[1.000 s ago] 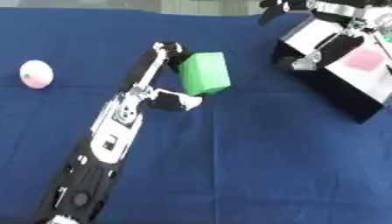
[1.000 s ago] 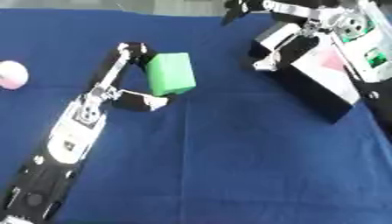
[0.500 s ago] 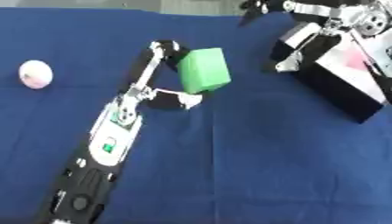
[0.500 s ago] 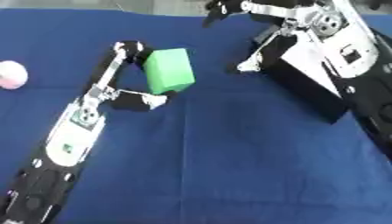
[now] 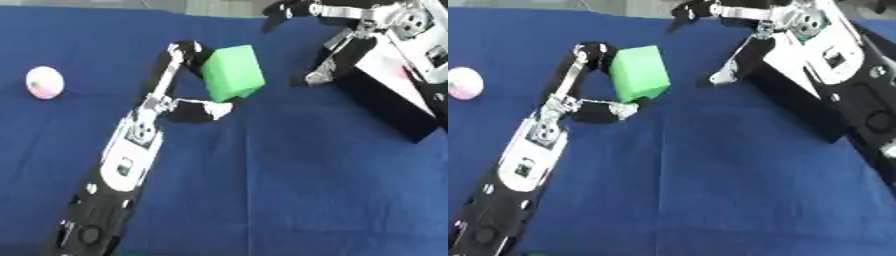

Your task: Pick up the objects with one hand, pass them to the other hand, and then place them into the box on the other side of the table.

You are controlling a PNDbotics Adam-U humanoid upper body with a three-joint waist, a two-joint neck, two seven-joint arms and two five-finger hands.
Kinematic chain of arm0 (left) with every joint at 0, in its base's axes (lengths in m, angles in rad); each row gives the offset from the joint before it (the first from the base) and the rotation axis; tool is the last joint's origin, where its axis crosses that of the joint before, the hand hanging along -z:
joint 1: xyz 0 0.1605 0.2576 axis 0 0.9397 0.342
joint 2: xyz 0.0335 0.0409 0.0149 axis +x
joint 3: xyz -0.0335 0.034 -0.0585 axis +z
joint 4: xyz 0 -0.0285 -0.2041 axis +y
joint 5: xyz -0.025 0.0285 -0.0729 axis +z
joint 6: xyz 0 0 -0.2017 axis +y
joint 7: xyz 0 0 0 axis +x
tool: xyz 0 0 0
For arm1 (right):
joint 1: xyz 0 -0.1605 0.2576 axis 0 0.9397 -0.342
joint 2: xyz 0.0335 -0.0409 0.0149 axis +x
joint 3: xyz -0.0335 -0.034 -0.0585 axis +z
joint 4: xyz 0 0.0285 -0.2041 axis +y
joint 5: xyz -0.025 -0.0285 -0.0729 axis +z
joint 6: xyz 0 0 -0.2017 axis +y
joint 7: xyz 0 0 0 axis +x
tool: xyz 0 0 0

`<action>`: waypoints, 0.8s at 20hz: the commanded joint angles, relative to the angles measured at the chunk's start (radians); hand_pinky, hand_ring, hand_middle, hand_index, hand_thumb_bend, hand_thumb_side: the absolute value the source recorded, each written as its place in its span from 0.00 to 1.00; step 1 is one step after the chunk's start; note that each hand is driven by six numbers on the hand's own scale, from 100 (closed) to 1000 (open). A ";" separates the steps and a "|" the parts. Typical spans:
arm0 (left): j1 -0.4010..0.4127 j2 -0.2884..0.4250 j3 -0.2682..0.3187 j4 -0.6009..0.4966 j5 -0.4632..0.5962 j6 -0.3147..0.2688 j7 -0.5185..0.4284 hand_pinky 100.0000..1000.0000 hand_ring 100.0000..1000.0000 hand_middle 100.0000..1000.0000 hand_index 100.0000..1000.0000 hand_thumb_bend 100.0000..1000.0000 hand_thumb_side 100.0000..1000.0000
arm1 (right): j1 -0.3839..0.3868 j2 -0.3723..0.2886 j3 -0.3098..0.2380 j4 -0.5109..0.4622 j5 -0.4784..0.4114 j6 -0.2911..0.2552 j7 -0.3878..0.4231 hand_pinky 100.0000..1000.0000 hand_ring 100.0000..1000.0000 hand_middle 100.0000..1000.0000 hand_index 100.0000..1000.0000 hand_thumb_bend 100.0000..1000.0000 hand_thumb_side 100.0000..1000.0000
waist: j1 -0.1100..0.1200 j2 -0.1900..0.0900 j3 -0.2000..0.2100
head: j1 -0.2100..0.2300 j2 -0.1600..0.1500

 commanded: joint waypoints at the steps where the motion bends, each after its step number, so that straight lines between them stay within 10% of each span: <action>1: -0.015 -0.017 0.009 -0.017 0.006 -0.001 0.006 0.48 0.45 0.41 0.50 0.00 0.00 | -0.033 -0.007 -0.005 0.003 -0.010 -0.109 0.129 0.88 1.00 0.80 0.85 0.43 0.16 | -0.015 -0.014 0.006 | -0.017 -0.018; 16: -0.028 -0.055 0.016 -0.008 0.032 0.007 0.011 0.48 0.45 0.41 0.51 0.00 0.00 | -0.070 0.022 0.014 0.003 -0.073 -0.106 0.187 0.90 1.00 0.84 0.87 0.39 0.20 | -0.018 -0.007 0.016 | -0.034 -0.015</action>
